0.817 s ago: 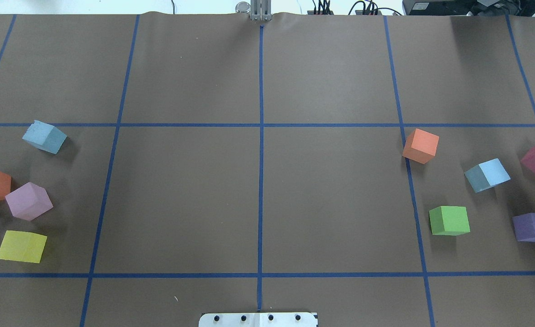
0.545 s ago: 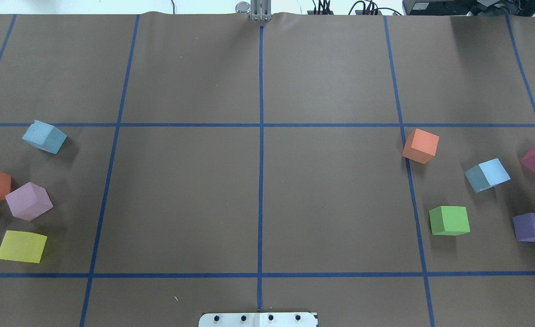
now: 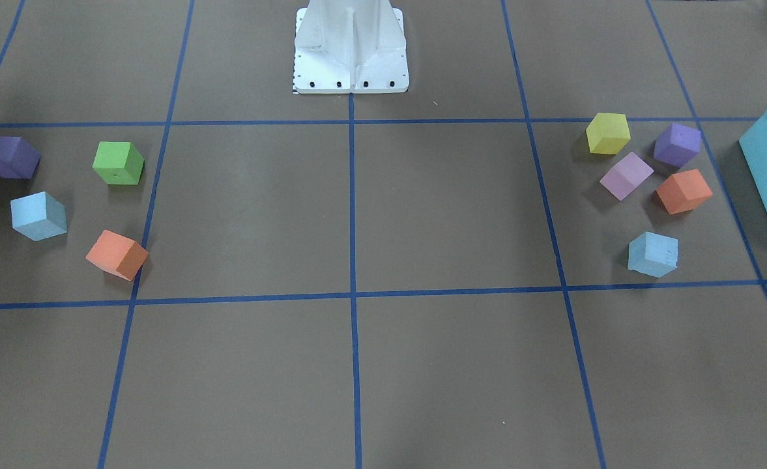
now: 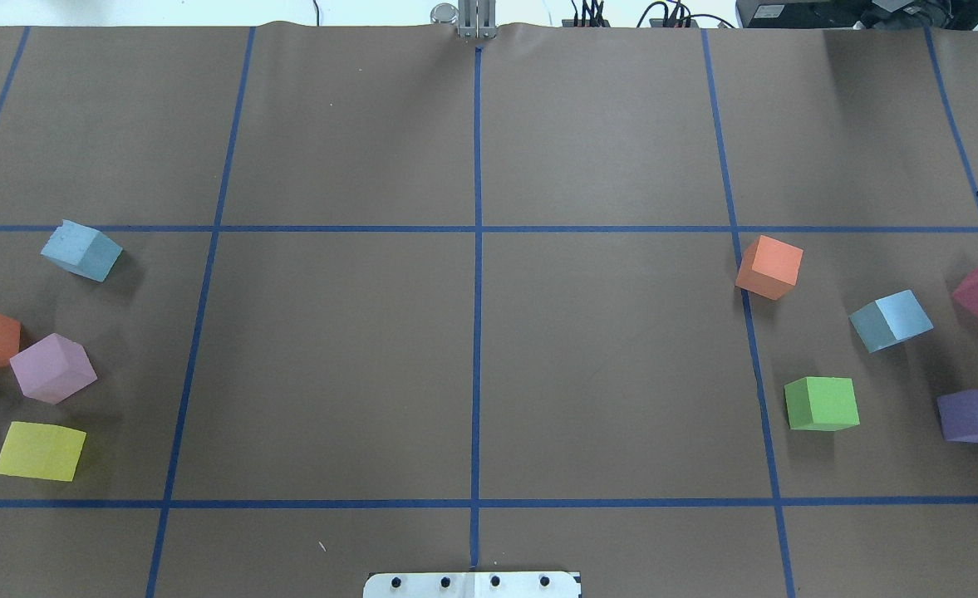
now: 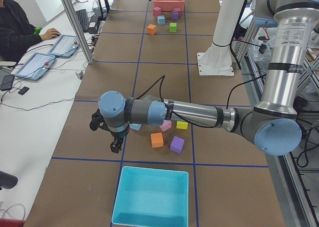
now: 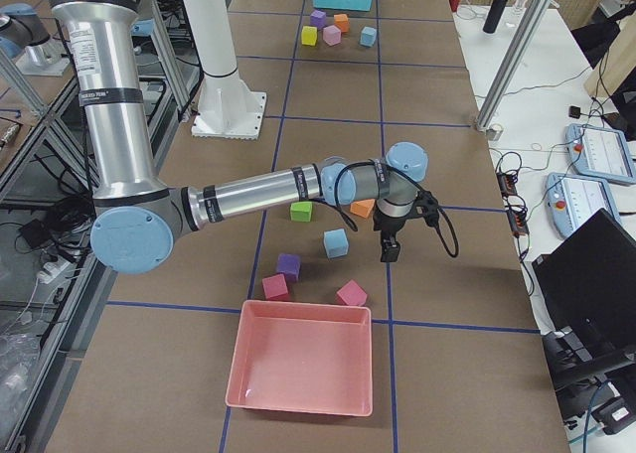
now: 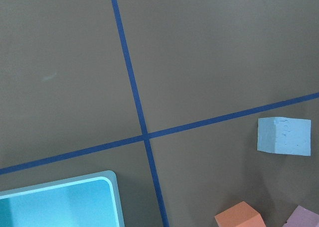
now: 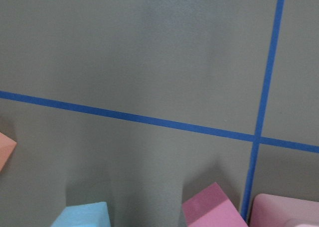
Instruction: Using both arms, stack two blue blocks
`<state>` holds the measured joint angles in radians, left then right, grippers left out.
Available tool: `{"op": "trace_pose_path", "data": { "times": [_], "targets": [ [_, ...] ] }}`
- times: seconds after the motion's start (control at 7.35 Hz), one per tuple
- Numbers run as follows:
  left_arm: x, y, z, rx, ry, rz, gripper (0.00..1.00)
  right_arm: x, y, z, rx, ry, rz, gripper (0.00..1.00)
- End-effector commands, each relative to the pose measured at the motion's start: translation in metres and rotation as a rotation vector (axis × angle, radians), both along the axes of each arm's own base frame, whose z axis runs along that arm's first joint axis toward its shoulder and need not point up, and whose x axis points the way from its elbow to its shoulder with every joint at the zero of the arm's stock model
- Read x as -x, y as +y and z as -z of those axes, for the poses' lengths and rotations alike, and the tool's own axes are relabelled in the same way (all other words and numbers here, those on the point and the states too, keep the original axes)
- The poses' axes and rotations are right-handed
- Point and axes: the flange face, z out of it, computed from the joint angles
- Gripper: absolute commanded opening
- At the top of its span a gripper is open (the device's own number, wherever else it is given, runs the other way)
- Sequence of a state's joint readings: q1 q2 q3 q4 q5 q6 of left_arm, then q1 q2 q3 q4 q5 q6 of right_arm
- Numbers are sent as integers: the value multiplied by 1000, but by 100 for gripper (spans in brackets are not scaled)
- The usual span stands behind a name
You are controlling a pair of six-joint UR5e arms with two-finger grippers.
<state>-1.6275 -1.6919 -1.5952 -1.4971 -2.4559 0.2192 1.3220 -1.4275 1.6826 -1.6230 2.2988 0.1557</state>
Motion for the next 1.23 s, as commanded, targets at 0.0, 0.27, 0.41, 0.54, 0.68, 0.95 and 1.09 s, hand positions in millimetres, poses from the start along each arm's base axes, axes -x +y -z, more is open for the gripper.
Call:
{"op": "trace_pose_path", "data": {
  "times": [0.0,0.27,0.41,0.54,0.68,0.95,1.09],
  "targets": [
    [0,-1,1,1,0,2,98,64,5,3,-7,-31,10,100],
    [0,-1,1,2,0,3,98,129,31,-15,-24,-71,45,100],
    [0,-1,1,2,0,3,98,146,48,-22,-29,-98,41,100],
    [0,-1,1,2,0,3,98,152,63,-31,-33,-115,40,100],
    [0,0,0,3,0,3,98,140,82,-50,-55,-126,43,100],
    [0,0,0,3,0,3,98,140,92,-62,-73,-100,47,99],
    [0,0,0,3,0,3,98,142,97,-66,-69,-93,54,100]
  ]
}}
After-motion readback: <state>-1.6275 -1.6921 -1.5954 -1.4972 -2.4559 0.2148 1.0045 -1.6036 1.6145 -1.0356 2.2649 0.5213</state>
